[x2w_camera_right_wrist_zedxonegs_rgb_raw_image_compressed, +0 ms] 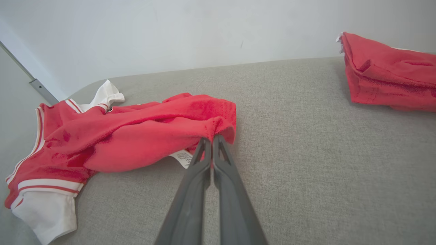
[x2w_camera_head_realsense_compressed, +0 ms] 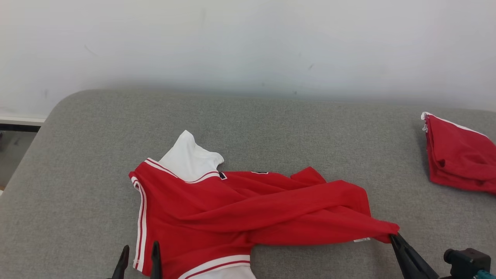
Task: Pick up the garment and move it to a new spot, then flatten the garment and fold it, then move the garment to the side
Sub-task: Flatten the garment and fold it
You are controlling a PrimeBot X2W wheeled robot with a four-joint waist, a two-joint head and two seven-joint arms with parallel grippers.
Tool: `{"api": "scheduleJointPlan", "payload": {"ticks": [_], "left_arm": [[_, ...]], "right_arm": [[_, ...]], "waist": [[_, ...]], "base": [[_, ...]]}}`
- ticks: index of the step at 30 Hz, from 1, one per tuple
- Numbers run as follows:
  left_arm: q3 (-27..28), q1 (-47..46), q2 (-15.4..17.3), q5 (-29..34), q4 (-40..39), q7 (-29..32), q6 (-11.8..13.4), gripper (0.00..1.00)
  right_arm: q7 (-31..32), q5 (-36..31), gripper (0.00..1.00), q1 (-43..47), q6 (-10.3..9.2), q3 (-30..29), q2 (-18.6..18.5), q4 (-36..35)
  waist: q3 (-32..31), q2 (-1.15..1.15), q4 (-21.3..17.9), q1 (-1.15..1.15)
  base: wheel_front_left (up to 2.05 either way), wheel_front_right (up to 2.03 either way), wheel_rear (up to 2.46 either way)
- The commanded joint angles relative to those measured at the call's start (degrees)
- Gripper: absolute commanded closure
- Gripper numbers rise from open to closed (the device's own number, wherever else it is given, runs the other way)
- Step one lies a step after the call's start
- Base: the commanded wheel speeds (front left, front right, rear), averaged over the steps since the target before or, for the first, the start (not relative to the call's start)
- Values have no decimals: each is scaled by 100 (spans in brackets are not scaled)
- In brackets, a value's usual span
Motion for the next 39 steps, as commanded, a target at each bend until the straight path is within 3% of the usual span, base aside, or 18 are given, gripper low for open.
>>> {"api": "scheduleJointPlan", "payload": {"ticks": [1, 6, 10, 15, 22, 26, 27, 28, 29, 34, 39], "left_arm": [[20, 43, 3, -25, 5, -13, -25, 0], [41, 62, 3, -67, 30, -13, -14, 0], [-6, 3, 3, -76, 45, -13, -18, 0], [-78, -157, 3, -37, 120, -14, -71, 0], [-129, -240, 2, 27, 174, -13, -62, 0], [-106, -190, 2, 41, 173, -13, -74, 0], [-96, -178, 2, 41, 171, -13, -74, 0], [-85, -164, 2, 40, 169, -13, -69, 0], [-74, -151, 3, 36, 166, -13, -57, 0], [-50, -71, 3, 20, 155, -13, -27, 0], [2, 0, 3, 12, 115, -13, -11, 0]], "right_arm": [[148, -52, 100, 146, -11, -70, -11, -189], [734, -141, 100, 418, -11, -351, 159, -787], [935, -183, 100, -31, -11, -223, 253, -557], [938, -166, 100, -893, -11, 10, 268, 559], [524, -194, 100, -2008, -11, 212, 257, 2561], [172, -118, 100, -2400, -11, 345, 381, 3363], [62, -96, 84, -2472, -11, 403, 405, 3503], [-37, -83, 46, -2526, -11, 467, 419, 3604], [-127, -43, 0, -2558, -11, 539, 440, 3707], [-724, 237, 0, -2479, -11, 751, 420, 3711], [-911, 416, 0, -2176, -11, 727, 308, 3359]], "waist": [[4, 0, -21, 0], [33, 0, -15, 0], [76, 0, 45, 0], [116, 0, 229, 0], [86, 0, 515, 0], [77, 0, 541, 0], [75, 0, 536, 0], [69, 0, 522, 0], [65, 0, 503, 0], [16, 0, 357, 0], [-15, 0, 210, 0]], "base": [[0, 0, 0], [0, 0, 0], [0, 0, 0], [0, 0, 0], [0, 0, 0], [0, 0, 0], [0, 0, 0], [0, 0, 0], [0, 0, 0], [0, 0, 0], [0, 0, 0]]}}
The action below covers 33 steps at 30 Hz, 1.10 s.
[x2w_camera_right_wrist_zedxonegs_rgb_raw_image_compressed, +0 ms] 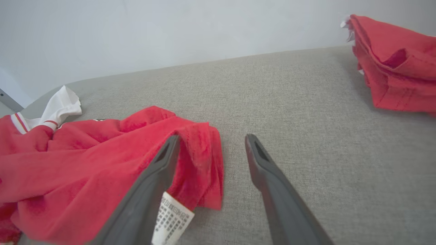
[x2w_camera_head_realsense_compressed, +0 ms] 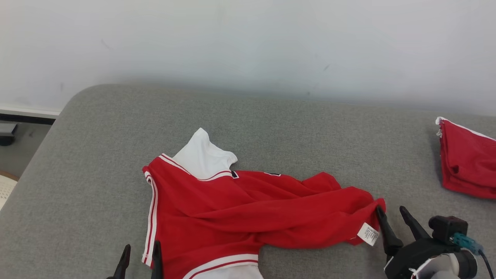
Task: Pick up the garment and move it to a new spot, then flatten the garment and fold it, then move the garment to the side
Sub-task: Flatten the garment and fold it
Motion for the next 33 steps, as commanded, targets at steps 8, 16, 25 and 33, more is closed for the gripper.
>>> {"api": "scheduleJointPlan", "payload": {"ticks": [8, 16, 25, 33], "left_arm": [[23, 72, 3, 9, -50, -13, 21, 0], [0, 124, 2, 24, -57, -13, -13, 0], [15, 233, 1, 13, -57, -13, -11, 0], [-48, 217, 2, 61, -22, -13, -28, 0]], "right_arm": [[-38, -118, 0, 948, -11, -594, 13, -978], [-40, -356, 0, 1846, -11, -887, 296, -1565], [-42, -551, 0, 1911, -11, -948, 516, -1930], [138, -187, 0, 1753, -11, -444, 622, -1493]], "waist": [[-9, 0, -223, 0], [-35, 0, -199, 0], [-108, 0, -169, 0], [-199, 0, 12, 0]], "base": [[0, 0, 0], [0, 0, 0], [0, 0, 0], [0, 0, 0]]}}
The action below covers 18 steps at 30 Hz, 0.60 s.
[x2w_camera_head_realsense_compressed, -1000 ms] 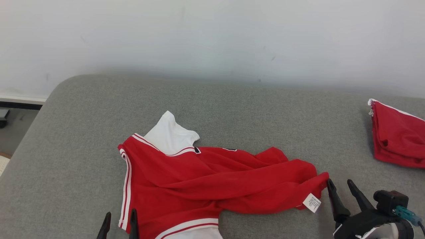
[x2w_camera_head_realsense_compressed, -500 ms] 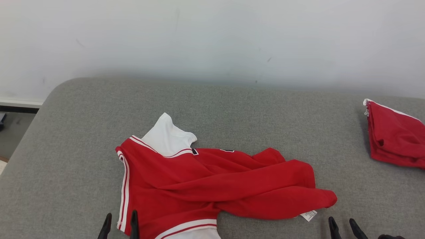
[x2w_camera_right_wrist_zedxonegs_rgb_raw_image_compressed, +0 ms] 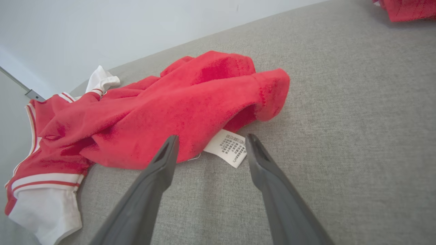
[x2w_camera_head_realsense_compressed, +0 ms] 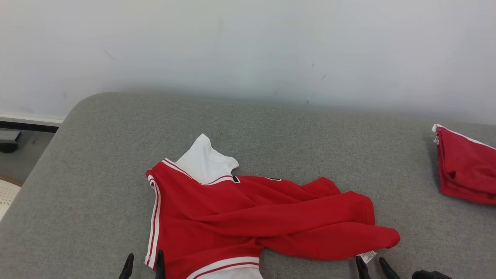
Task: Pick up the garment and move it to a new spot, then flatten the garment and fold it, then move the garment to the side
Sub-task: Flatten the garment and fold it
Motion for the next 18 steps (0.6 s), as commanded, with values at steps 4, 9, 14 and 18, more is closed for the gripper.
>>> {"api": "scheduleJointPlan", "payload": {"ticks": [4, 9, 14, 18], "left_arm": [[40, 44, 2, 47, -49, -13, 4, 0], [44, 53, 3, 57, -44, -13, 8, 0], [53, -22, 3, 83, -9, -13, -17, 0], [62, 16, 2, 88, 2, -13, -19, 0]], "right_arm": [[23, 189, 0, -336, -11, 95, 246, 628], [-35, 292, 71, -771, -11, 277, 433, 1188], [-130, 408, 100, -1180, -11, 560, 470, 1746], [-159, 553, 100, -948, -11, 852, 355, 1568]], "waist": [[-5, 0, 48, 0], [18, 0, 44, 0], [31, 0, 82, 0], [-6, 0, 102, 0]], "base": [[0, 0, 0], [0, 0, 0], [0, 0, 0], [0, 0, 0]]}}
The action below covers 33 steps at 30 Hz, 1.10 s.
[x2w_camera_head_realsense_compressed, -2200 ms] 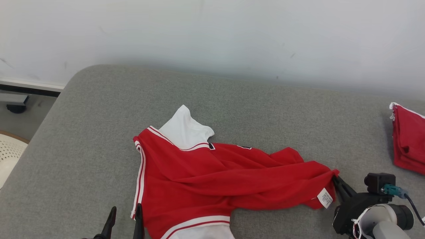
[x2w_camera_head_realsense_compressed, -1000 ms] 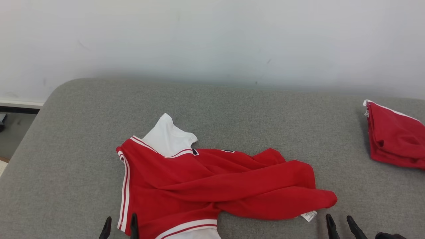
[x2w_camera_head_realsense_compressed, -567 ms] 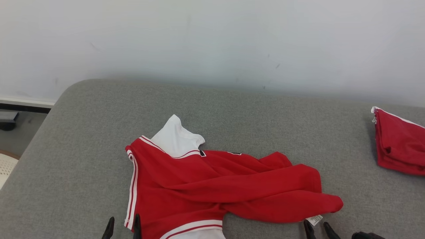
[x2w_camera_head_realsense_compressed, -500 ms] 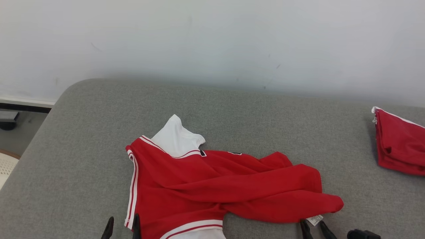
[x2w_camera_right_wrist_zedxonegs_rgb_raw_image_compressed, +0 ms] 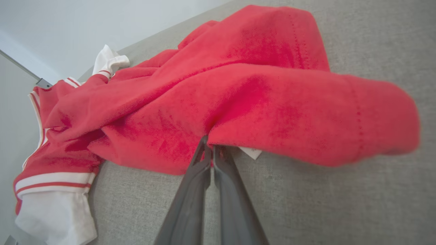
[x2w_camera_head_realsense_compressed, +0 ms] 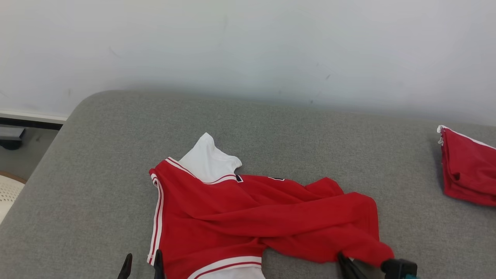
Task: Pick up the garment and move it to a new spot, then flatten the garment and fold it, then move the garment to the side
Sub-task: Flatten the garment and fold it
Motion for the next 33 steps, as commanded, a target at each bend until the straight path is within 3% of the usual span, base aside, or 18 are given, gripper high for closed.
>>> {"api": "scheduleJointPlan", "payload": {"ticks": [1, 6, 12, 20, 26, 33], "left_arm": [[14, 41, 2, 23, 4, -13, -15, 0], [19, 149, 1, -22, -3, -13, -12, 0], [45, 82, 2, -55, -25, -13, -12, 0], [-4, 12, 2, -84, 7, -13, 2, 0], [-64, -44, 2, -45, 48, -13, -34, 0], [-154, -116, 2, -43, 103, -13, -40, 0]], "right_arm": [[-35, 45, 100, 193, -11, 105, -98, -85], [138, 286, 100, 759, -11, 373, -430, -794], [789, 276, 100, 1427, -11, 222, -815, -1890], [1370, -302, 100, 1219, -12, -247, -702, -2765], [1661, -687, 100, 327, -12, -262, -505, -2297], [1577, -774, 100, -1029, -12, -251, -139, -648]], "waist": [[-20, 0, 5, 0], [-44, 0, -66, 0], [4, 0, -223, 0], [2, 0, -284, 0], [-3, 0, -124, 0], [12, 0, 138, 0]], "base": [[0, 0, 0], [0, 0, 0], [0, 0, 0], [0, 0, 0], [0, 0, 0], [0, 0, 0]]}}
